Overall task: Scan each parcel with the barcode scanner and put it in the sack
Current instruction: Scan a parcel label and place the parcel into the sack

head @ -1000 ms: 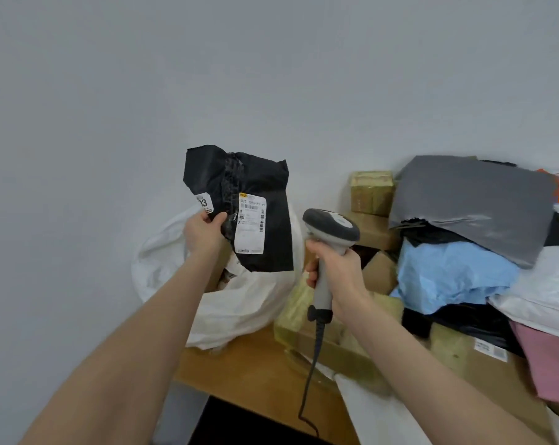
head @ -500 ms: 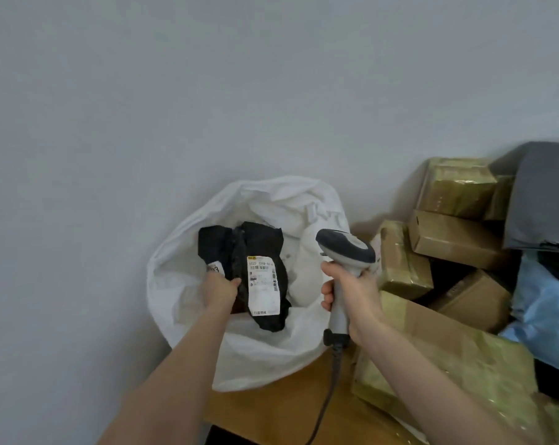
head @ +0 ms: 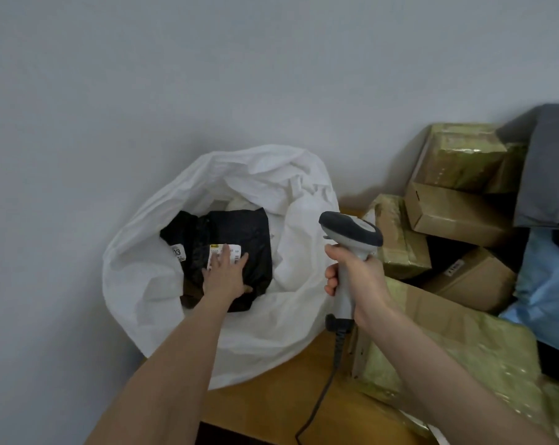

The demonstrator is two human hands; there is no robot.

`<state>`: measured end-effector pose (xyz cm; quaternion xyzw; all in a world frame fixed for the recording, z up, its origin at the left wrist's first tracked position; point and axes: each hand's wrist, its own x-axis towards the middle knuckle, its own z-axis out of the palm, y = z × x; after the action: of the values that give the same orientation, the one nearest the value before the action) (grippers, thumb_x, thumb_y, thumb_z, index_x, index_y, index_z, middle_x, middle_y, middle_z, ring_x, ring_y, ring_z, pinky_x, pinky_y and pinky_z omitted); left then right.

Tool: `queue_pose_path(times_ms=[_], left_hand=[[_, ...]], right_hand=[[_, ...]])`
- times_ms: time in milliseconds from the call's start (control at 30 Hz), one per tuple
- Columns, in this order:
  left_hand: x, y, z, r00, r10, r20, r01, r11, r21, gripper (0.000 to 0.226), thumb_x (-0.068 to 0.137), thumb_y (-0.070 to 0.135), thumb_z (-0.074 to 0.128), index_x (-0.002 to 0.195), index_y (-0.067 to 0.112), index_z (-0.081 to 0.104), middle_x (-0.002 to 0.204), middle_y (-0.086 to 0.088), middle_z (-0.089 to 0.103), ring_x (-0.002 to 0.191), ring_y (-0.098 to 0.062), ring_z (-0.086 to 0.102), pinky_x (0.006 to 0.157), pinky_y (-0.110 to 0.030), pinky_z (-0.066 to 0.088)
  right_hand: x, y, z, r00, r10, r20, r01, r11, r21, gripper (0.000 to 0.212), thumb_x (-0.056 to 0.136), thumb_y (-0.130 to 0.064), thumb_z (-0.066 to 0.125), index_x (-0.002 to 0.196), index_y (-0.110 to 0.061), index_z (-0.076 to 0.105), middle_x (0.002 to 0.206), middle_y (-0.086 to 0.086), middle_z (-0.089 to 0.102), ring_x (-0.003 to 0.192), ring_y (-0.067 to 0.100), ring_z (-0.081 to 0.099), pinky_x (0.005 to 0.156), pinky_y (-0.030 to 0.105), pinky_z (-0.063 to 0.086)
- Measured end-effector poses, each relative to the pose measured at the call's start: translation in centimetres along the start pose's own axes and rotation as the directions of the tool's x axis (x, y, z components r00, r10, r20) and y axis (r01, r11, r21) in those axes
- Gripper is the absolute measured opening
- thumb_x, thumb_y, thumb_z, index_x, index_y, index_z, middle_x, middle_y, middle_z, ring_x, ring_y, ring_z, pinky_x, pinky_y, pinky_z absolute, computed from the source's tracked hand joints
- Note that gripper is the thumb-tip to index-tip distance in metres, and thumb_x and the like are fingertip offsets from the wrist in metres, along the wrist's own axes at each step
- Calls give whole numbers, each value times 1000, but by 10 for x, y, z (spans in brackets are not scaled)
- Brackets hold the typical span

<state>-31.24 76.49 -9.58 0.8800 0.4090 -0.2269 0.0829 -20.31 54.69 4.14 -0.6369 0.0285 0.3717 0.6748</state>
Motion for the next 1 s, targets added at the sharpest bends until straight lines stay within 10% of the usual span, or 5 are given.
queue_pose_path(times_ms=[333, 1000], left_hand=[[-39, 75, -49, 934, 30, -356, -91, 984, -156, 55, 90, 36, 58, 139, 15, 42, 146, -12, 31, 129, -30, 36, 94, -41, 41], [-263, 396, -94, 781, 255, -570, -439, 873, -211, 45, 91, 25, 55, 134, 17, 47, 137, -7, 41, 124, -26, 44, 95, -42, 46]], right_hand=[[-36, -15, -41, 999, 33, 6, -33, 997, 75, 16, 87, -15, 69, 95, -4, 60, 50, 3, 57, 44, 14, 51, 48, 28, 47], [-154, -78, -331, 997, -81, 13, 76, 973, 217, 21, 89, -25, 69, 93, -9, 56, 46, 4, 54, 37, 12, 49, 42, 22, 44]])
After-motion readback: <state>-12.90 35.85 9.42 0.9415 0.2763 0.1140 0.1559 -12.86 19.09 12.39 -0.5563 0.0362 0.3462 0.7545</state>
